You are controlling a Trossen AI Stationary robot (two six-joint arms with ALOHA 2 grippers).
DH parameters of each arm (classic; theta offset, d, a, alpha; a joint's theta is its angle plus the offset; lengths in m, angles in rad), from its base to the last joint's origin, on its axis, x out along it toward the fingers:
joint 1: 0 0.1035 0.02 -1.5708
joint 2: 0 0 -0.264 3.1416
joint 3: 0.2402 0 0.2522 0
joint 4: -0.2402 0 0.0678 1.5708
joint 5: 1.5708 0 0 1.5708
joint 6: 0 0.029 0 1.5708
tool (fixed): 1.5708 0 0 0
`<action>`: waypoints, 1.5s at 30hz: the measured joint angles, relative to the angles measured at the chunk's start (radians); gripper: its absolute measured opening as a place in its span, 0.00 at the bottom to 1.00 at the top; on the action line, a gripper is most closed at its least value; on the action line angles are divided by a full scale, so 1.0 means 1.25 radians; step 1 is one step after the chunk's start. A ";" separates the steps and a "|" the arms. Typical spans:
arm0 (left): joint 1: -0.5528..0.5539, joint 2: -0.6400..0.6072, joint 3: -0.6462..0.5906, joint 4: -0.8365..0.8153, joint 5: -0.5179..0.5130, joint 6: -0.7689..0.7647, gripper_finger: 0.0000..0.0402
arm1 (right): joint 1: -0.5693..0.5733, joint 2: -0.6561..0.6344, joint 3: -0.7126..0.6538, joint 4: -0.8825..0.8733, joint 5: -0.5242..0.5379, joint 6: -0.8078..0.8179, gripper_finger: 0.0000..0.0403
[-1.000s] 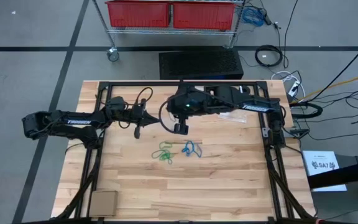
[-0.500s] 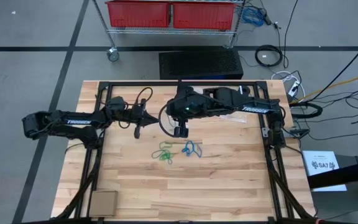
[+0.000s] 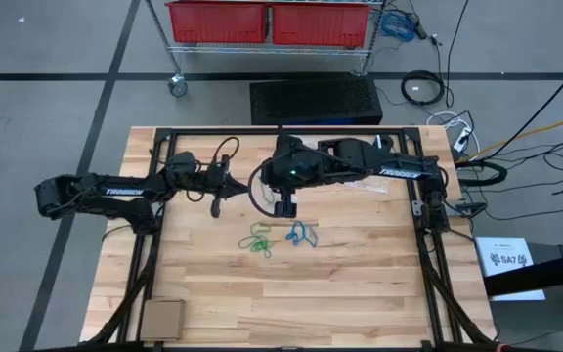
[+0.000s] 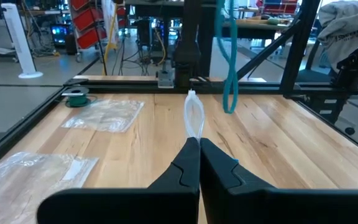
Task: Sort rubber bands
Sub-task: Put the dark blue rubber band into the left zip lock bag
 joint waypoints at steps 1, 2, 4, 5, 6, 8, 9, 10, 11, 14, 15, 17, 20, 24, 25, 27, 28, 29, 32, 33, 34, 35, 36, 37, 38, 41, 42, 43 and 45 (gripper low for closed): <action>0.000 0.000 0.000 0.000 0.000 0.000 0.00 | 0.000 0.000 0.000 0.000 0.000 0.000 0.00; 0.000 0.000 0.000 0.000 0.001 0.000 0.00 | 0.000 0.000 0.000 0.000 0.000 -0.001 0.00; 0.000 0.000 0.000 0.000 0.002 0.000 0.00 | 0.000 0.000 0.000 0.000 -0.001 -0.001 0.00; 0.000 0.000 0.000 0.000 0.004 0.000 0.00 | 0.000 0.000 0.000 0.000 -0.001 -0.001 0.00; 0.000 0.000 0.000 0.000 0.006 0.000 0.00 | 0.000 0.000 0.000 0.001 -0.001 -0.002 0.00; 0.000 0.000 0.000 0.000 0.007 0.000 0.00 | 0.000 0.000 0.000 0.001 -0.001 -0.004 0.00; 0.000 0.000 0.000 0.000 0.008 0.000 0.00 | 0.000 0.000 0.000 0.001 -0.001 -0.005 0.00; 0.000 0.000 0.000 0.000 0.008 -0.001 0.00 | 0.000 0.000 0.000 0.001 0.000 -0.009 0.00; 0.000 0.000 0.000 0.000 0.012 -0.001 0.00 | 0.000 0.000 0.000 0.001 0.000 -0.013 0.00; 0.000 0.000 0.000 0.010 0.028 -0.016 0.00 | -0.001 0.000 0.000 0.001 -0.001 -0.016 0.00; 0.000 0.000 0.000 0.016 0.032 -0.020 0.00 | -0.001 0.000 0.000 0.001 -0.001 -0.016 0.00; 0.000 0.000 0.000 0.019 0.042 -0.021 0.00 | -0.001 0.000 0.000 0.001 -0.001 -0.017 0.00; 0.000 0.000 0.000 0.019 0.053 -0.021 0.00 | -0.001 0.001 0.000 0.001 -0.001 -0.020 0.00; 0.000 0.000 0.000 0.016 0.054 -0.021 0.00 | -0.001 0.001 0.000 0.001 -0.001 -0.025 0.00; 0.000 0.000 0.000 0.016 0.054 -0.021 0.00 | -0.001 0.001 0.000 0.001 0.000 -0.025 0.00; 0.000 0.000 0.000 0.015 0.059 -0.021 0.00 | -0.001 0.001 0.000 0.002 0.000 -0.030 0.00; 0.000 0.000 0.000 0.013 0.062 -0.021 0.00 | -0.001 0.001 0.000 0.002 0.000 -0.032 0.00; 0.000 0.000 0.000 0.012 0.062 -0.020 0.00 | -0.001 0.001 0.000 0.002 0.000 -0.034 0.00; 0.000 0.000 0.000 0.011 0.062 -0.020 0.00 | -0.001 0.001 0.000 0.003 0.000 -0.035 0.00; 0.000 0.000 0.000 0.011 0.062 -0.020 0.00 | -0.001 0.000 0.000 0.004 0.000 -0.036 0.00; 0.000 0.000 0.000 0.010 0.063 -0.020 0.00 | -0.001 0.000 0.000 0.006 0.000 -0.037 0.00; 0.000 0.000 0.000 0.010 0.063 -0.020 0.00 | -0.001 0.000 0.000 0.007 0.000 -0.037 0.00; 0.000 0.000 0.000 0.010 0.068 -0.020 0.00 | -0.001 0.000 0.000 0.006 0.000 -0.037 0.00; 0.000 0.000 0.000 0.010 0.069 -0.020 0.00 | -0.001 0.000 0.000 0.006 0.000 -0.038 0.00; 0.000 0.000 0.000 0.010 0.070 -0.020 0.00 | -0.001 0.000 0.000 0.006 0.000 -0.040 0.00; 0.000 0.000 0.000 0.008 0.070 -0.020 0.00 | -0.001 0.000 0.000 0.008 0.000 -0.041 0.00; 0.000 0.000 0.000 0.007 0.070 -0.020 0.00 | -0.001 0.000 0.000 0.008 0.000 -0.041 0.00; 0.000 0.000 0.000 0.007 0.070 -0.020 0.00 | -0.001 0.000 0.000 0.008 0.000 -0.041 0.00; 0.000 0.000 0.000 0.005 0.070 -0.020 0.00 | -0.001 0.000 0.000 0.008 0.000 -0.042 0.00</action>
